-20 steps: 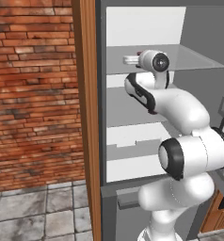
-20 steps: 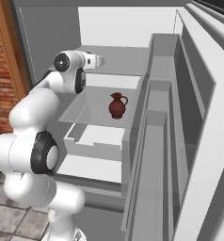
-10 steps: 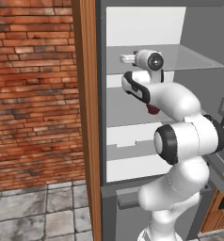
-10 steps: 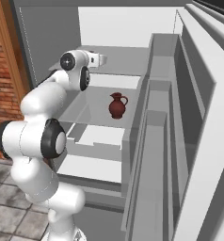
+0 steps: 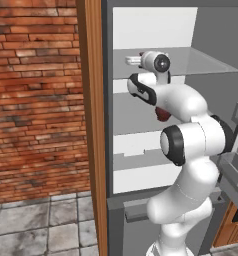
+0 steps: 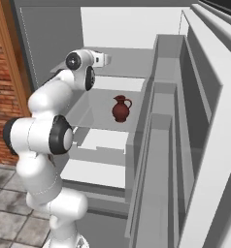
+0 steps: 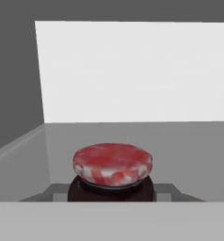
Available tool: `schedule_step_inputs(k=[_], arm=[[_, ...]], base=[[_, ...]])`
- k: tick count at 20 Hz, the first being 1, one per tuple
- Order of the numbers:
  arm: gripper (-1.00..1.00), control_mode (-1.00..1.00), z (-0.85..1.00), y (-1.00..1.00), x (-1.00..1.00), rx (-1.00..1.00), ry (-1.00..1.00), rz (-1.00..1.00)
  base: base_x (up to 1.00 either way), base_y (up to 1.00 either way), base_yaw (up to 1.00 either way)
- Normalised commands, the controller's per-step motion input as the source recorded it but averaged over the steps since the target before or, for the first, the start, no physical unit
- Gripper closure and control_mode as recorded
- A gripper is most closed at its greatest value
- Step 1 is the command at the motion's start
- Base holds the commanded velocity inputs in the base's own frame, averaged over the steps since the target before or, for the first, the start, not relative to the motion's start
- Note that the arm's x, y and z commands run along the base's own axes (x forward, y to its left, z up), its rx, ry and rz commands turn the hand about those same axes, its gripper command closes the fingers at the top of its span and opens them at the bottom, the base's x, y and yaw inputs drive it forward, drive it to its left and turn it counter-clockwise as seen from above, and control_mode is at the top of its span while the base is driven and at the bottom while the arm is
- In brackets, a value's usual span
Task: Move the jug and jam from the second highest shelf to the top shelf to make space. Then, place the pitcher from the counter on the cleared second highest shelf.
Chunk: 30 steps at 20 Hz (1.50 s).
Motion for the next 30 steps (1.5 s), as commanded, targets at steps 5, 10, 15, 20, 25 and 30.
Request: schedule_step_inputs(k=[5, 10, 15, 20, 25, 30], arm=[[-1.00, -1.00, -0.18, -0.05, 0.02, 0.00, -0.07, 0.03], [-1.00, -1.00, 0.01, 0.00, -0.08, 0.00, -0.01, 0.00], [-1.00, -1.00, 0.20, 0.00, -0.35, -0.03, 0.02, 0.01], [-1.00, -1.00, 0.16, 0.00, -0.38, -0.09, 0.07, 0.01], [-1.00, -1.00, 0.00, 0.00, -0.54, -0.09, 0.08, 0.00], [-1.00, -1.00, 0.00, 0.00, -0.71, -0.07, 0.21, 0.00]], base=[[0.00, 0.00, 0.00], [0.00, 0.00, 0.00], [0.00, 0.00, 0.00], [0.00, 0.00, 0.00], [0.00, 0.00, 0.00], [0.00, 0.00, 0.00]])
